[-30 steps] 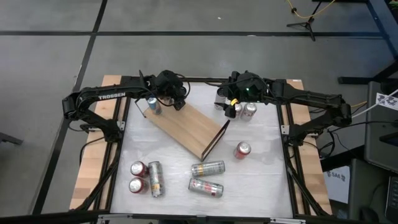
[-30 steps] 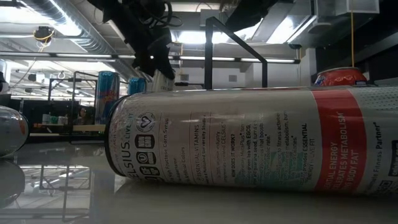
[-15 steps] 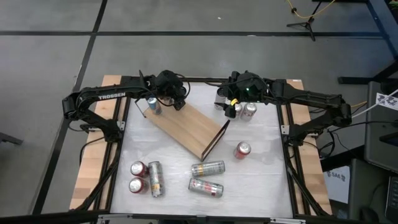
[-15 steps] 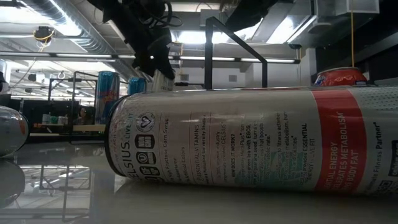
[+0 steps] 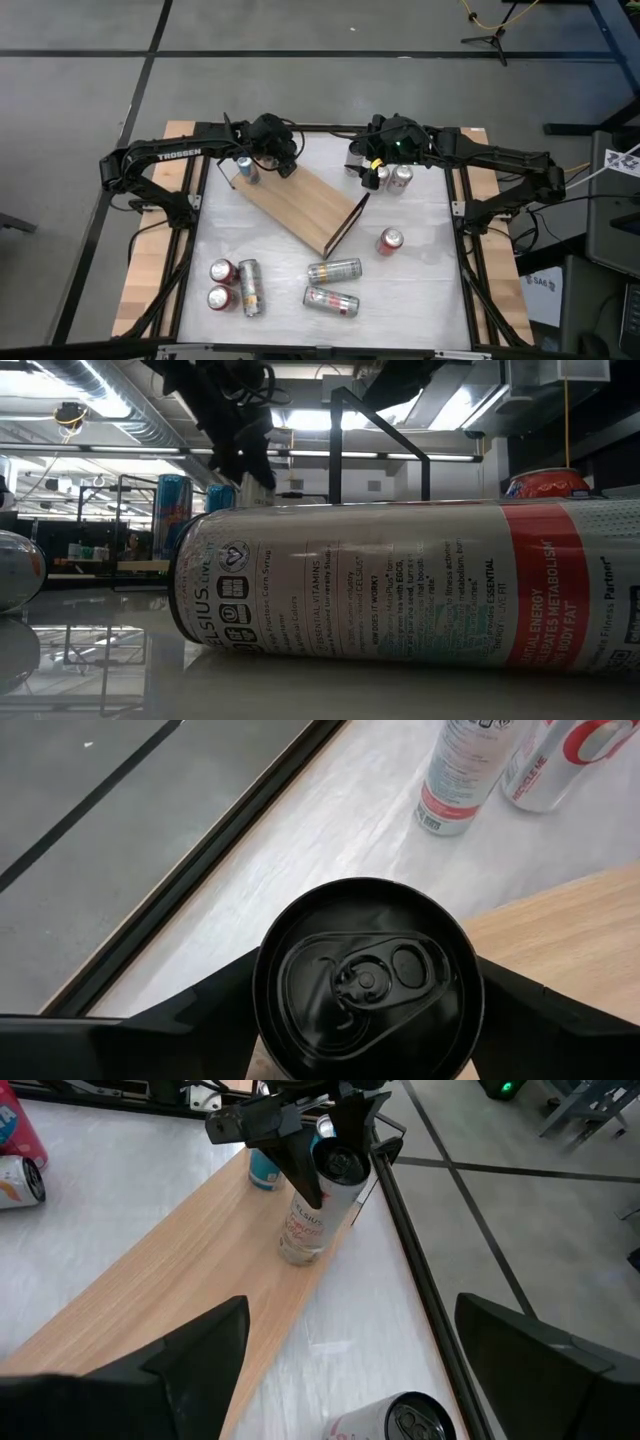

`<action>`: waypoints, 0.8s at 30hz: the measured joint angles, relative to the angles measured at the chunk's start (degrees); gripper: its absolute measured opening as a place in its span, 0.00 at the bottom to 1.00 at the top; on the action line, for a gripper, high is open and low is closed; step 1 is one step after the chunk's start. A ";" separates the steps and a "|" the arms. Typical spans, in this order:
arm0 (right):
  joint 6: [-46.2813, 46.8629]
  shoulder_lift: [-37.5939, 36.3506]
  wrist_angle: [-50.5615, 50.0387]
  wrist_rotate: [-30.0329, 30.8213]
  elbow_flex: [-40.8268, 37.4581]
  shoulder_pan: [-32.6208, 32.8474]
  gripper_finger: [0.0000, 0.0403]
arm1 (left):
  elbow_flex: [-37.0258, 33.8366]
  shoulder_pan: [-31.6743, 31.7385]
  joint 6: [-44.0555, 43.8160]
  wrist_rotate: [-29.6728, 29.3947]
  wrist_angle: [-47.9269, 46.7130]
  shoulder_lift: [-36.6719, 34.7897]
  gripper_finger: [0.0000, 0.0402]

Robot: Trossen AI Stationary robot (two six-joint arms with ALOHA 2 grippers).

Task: Place canned beverage on shelf
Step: Put the middle white-yellow soda can on the shelf

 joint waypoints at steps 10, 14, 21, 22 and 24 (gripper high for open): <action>0.00 0.00 0.02 0.00 0.00 -0.01 0.87 | 0.00 0.00 -0.24 0.06 -0.42 0.00 0.70; -0.01 0.00 0.02 0.00 0.00 -0.02 0.87 | 0.00 0.00 -0.22 0.10 -0.42 0.02 0.70; 0.00 0.00 0.02 0.00 0.00 -0.02 0.87 | 0.00 0.00 0.11 0.19 -0.49 0.02 0.71; 0.00 0.00 0.02 0.00 0.00 0.00 0.87 | -0.02 0.00 0.15 0.19 -0.58 0.06 0.72; 0.00 0.00 0.02 0.00 0.00 -0.01 0.87 | -0.04 0.00 0.16 0.32 -0.61 0.13 0.75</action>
